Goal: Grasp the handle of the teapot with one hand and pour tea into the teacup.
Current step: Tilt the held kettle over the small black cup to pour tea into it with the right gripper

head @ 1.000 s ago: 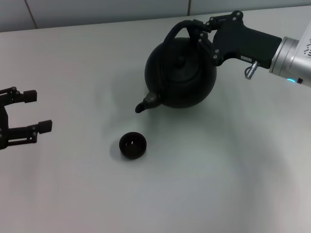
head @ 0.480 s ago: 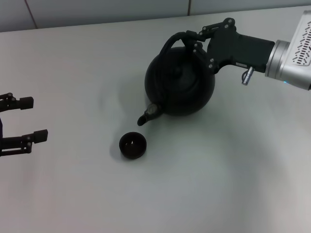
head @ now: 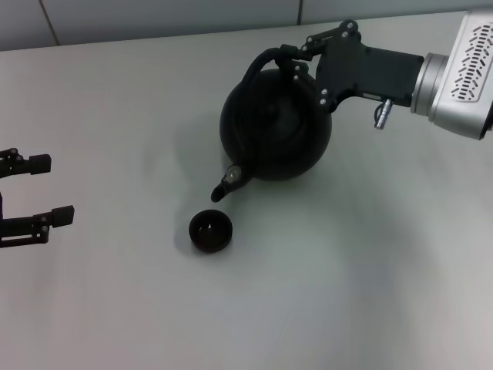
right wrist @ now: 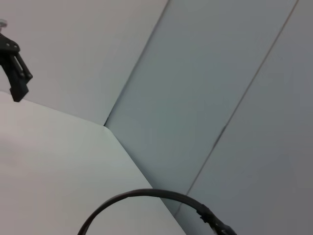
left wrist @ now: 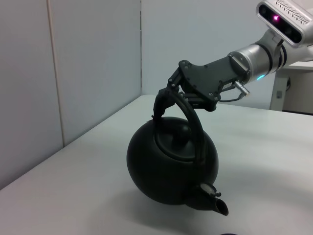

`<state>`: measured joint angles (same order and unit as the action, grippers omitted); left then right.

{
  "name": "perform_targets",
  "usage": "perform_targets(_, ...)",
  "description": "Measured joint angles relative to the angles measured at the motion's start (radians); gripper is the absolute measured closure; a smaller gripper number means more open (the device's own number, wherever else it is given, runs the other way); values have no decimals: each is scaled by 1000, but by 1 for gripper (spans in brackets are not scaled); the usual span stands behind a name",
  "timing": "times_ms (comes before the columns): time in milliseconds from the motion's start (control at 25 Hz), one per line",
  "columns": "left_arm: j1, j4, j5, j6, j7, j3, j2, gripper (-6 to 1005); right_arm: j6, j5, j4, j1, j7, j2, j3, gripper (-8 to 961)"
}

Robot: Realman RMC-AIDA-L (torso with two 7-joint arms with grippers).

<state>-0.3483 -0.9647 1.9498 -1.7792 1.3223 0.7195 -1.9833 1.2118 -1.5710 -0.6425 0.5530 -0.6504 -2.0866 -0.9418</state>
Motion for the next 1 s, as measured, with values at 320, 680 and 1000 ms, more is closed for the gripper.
perform_targets(320,0,3,1,1,0,1,2,183,0,0,-27,-1,-1,-1,-22,890)
perform_targets(680,-6,0,45,-3,-2,1,-5,184,-1,-2,-39,1,-1,-1,-22,890)
perform_targets(1000,-9,-2,48,0,0,1,-8,184,-2,-4,-56,0,-2,0,-43,890)
